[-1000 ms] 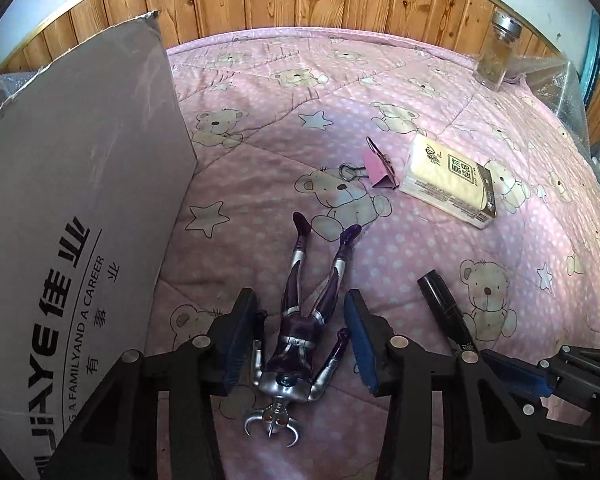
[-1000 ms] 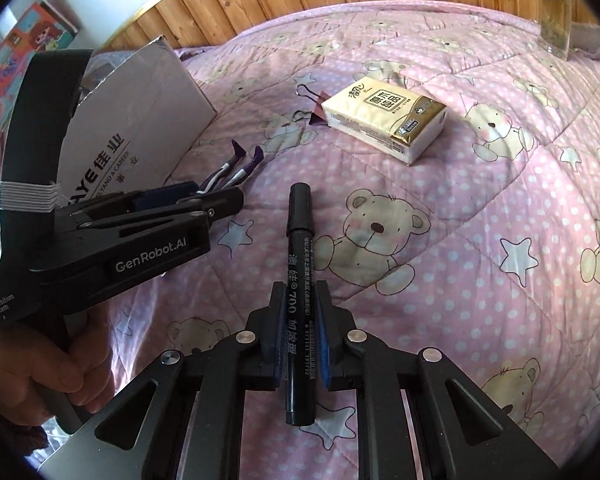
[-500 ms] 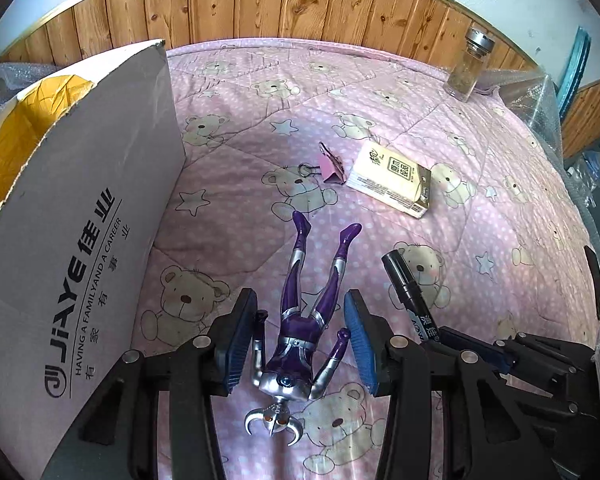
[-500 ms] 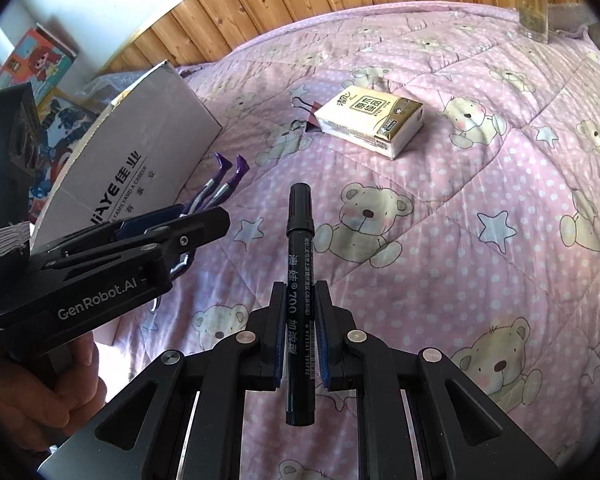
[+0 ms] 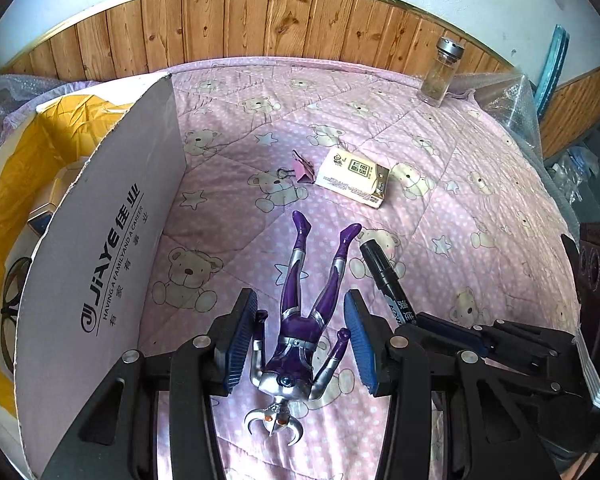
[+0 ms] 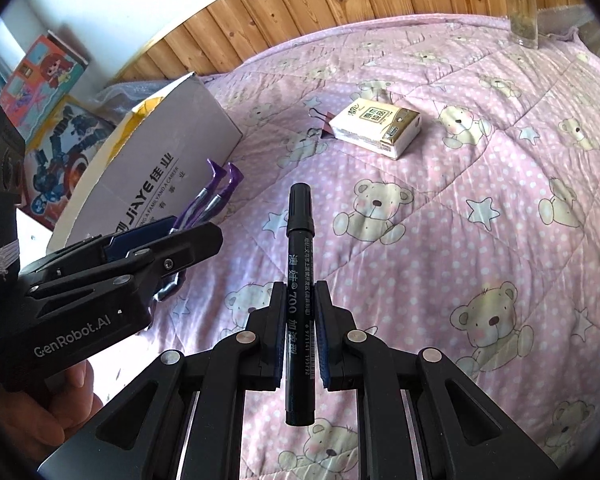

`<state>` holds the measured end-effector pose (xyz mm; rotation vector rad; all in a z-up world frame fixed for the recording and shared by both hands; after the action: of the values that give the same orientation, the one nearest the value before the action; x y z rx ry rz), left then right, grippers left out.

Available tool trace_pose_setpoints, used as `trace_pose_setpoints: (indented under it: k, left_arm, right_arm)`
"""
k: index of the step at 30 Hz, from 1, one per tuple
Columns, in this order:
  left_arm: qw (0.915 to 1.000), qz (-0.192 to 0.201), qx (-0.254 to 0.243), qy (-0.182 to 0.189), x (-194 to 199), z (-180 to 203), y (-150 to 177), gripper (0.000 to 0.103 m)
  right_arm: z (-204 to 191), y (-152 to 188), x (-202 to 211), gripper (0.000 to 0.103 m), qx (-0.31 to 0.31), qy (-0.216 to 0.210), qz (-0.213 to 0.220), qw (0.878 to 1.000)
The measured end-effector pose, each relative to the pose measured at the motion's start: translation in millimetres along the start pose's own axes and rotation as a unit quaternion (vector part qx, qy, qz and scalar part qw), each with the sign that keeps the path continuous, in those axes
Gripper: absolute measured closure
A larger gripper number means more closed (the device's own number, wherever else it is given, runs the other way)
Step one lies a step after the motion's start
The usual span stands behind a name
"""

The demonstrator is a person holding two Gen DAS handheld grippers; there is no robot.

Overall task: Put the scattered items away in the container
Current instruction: 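Lift and carry the robot figure and black marker with both tools over the box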

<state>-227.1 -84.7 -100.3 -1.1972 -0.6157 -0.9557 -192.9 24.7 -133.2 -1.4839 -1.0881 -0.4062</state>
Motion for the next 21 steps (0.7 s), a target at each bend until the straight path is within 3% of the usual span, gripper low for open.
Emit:
trace_pose_setpoints:
  k: [21]
  left_arm:
    - [0.9991, 0.034, 0.002, 0.026, 61, 6, 20, 0.057]
  right_arm:
    - [-36, 13, 44, 0.089, 0.021, 0.008, 0.023, 0.999]
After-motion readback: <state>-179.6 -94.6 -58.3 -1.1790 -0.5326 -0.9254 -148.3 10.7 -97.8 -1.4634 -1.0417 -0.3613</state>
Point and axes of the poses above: each gripper's, at about its wrist camera, not at the fingertips, and x roughly against the way its jaws point, z to its right, y to its underside, the point moved 5 cm from there along -x, roughly the way its jaws point, and after that the axes turned 15 degrees about x, right-handed, at the moved point
